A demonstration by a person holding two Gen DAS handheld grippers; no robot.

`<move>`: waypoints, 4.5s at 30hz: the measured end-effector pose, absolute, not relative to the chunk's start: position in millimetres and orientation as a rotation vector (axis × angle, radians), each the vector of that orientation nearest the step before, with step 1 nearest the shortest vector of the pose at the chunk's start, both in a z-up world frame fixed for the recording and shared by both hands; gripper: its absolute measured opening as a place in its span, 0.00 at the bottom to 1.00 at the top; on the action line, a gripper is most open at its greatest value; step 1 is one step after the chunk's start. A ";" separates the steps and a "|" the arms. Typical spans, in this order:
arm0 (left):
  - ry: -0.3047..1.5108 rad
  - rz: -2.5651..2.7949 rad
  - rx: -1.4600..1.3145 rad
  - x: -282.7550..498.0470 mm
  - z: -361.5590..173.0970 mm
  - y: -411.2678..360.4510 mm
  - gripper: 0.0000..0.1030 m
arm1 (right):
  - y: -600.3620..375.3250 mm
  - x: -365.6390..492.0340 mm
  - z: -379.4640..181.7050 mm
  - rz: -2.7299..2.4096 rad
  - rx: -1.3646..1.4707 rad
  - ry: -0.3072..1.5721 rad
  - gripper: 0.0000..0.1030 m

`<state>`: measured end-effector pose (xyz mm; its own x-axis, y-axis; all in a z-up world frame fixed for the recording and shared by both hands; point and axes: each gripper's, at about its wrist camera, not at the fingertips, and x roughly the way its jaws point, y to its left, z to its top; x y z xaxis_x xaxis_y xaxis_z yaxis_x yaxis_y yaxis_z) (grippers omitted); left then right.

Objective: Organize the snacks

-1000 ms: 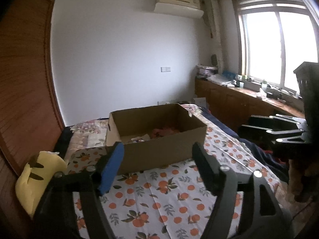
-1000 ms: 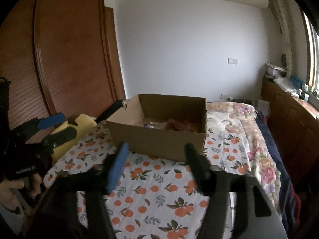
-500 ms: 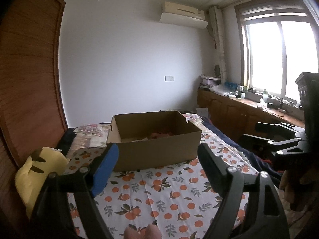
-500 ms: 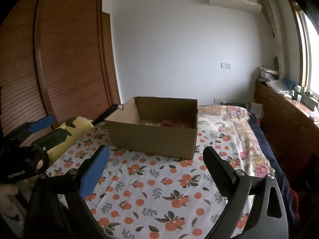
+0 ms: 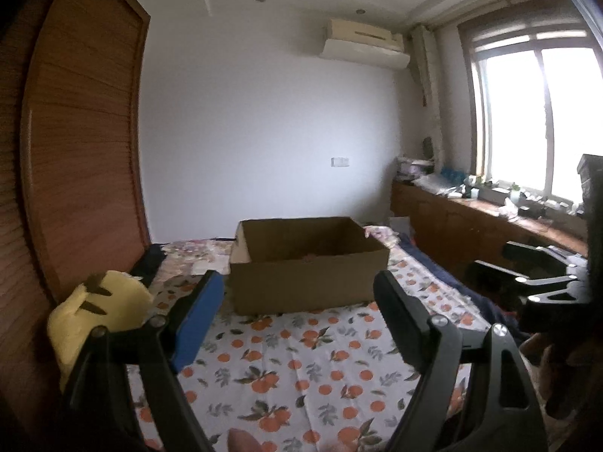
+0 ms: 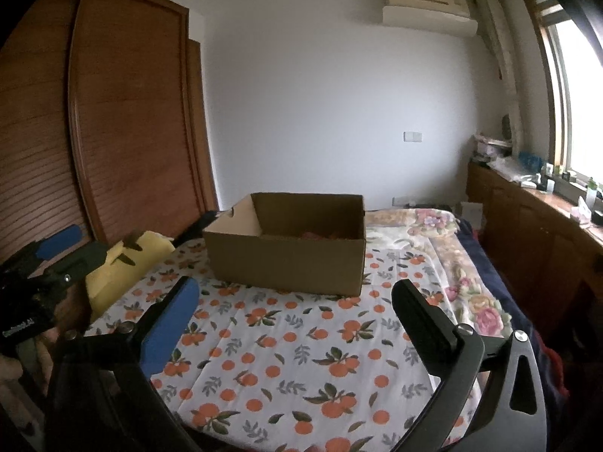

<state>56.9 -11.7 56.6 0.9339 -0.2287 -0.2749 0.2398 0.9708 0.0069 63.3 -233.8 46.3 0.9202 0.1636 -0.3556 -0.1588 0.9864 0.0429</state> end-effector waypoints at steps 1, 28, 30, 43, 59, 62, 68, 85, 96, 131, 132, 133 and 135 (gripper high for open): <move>0.276 -0.237 0.042 54.0 54.3 -11.9 0.80 | -232.6 60.4 44.7 0.160 0.011 0.365 1.00; 0.326 -0.072 0.089 18.2 -23.7 -16.2 0.80 | -242.7 -3.9 -9.7 0.025 0.072 0.341 1.00; 0.333 -0.073 0.084 18.0 -26.2 -15.0 0.80 | -244.0 -5.0 -12.1 0.019 0.077 0.343 1.00; 0.359 -0.079 0.081 11.8 -51.1 -10.1 0.80 | -248.7 -8.4 -35.9 -0.018 0.076 0.363 1.00; 0.374 -0.079 0.078 15.7 -57.4 -12.3 0.80 | -249.6 -8.3 -38.2 -0.020 0.070 0.358 1.00; 0.370 -0.077 0.075 15.5 -55.9 -11.2 0.80 | -249.5 -7.5 -38.5 -0.020 0.068 0.357 1.00; 0.366 -0.071 0.065 13.6 -54.3 -7.6 0.80 | -250.0 -7.5 -39.0 -0.021 0.070 0.361 1.00; 0.351 -0.067 0.055 10.7 -49.4 -4.2 0.80 | -248.5 -8.1 -39.7 -0.023 0.062 0.362 1.00; 0.357 -0.067 0.059 10.5 -50.4 -4.2 0.80 | -250.4 -7.3 -37.4 -0.029 0.068 0.369 1.00; 0.351 -0.070 0.057 8.8 -51.6 -5.0 0.80 | -249.9 -8.3 -41.2 -0.033 0.066 0.374 1.00; 0.351 -0.070 0.057 8.6 -51.6 -5.0 0.80 | -249.5 -7.7 -41.0 -0.033 0.066 0.375 1.00; 0.351 -0.070 0.058 8.6 -51.6 -5.0 0.80 | -249.7 -7.7 -41.1 -0.032 0.066 0.374 1.00; 0.351 -0.070 0.058 8.6 -51.7 -4.9 0.80 | -249.8 -7.7 -41.1 -0.032 0.067 0.376 1.00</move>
